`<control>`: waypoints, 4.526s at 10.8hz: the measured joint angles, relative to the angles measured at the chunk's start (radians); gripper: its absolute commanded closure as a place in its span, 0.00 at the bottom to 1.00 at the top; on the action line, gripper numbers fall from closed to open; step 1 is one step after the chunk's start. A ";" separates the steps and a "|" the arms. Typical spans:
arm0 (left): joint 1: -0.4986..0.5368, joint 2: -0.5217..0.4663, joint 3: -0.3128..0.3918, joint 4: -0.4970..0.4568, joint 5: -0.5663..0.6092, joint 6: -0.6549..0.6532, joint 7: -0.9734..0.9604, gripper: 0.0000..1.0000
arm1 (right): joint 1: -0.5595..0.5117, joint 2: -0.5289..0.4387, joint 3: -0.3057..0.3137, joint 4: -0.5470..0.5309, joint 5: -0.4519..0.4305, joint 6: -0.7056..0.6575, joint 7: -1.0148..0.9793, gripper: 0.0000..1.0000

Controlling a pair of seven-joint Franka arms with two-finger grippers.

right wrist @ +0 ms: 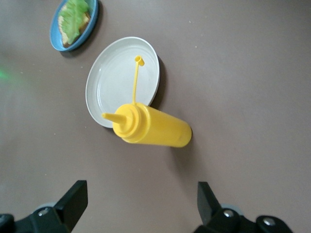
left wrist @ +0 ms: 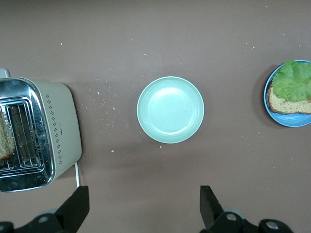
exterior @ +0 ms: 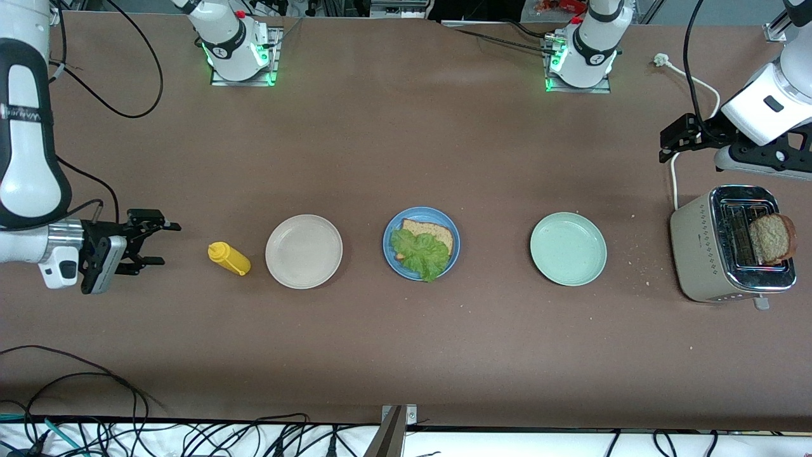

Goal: Make sandwich in blue plate with both arms
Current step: 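Move the right gripper back toward the yellow mustard bottle, then grasp the yellow mustard bottle with the right gripper, then lift and tilt the mustard bottle with the right gripper toward the plates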

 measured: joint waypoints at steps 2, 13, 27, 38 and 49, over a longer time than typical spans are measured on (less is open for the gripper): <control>0.000 0.000 0.000 0.000 0.000 0.000 0.000 0.00 | -0.026 0.062 0.000 0.000 0.097 0.002 -0.124 0.00; 0.000 0.002 0.000 0.000 0.000 0.000 0.000 0.00 | -0.058 0.245 0.003 0.002 0.428 0.006 -0.870 0.00; 0.000 0.002 0.000 0.000 0.000 0.000 0.000 0.00 | -0.097 0.372 0.006 -0.001 0.590 -0.140 -1.230 0.00; 0.000 0.002 0.000 0.000 0.000 0.000 0.000 0.00 | -0.066 0.435 0.029 0.001 0.668 -0.115 -1.271 0.87; 0.000 0.002 -0.002 0.000 0.000 0.000 0.000 0.00 | 0.008 0.347 0.033 0.047 0.496 0.000 -0.960 0.93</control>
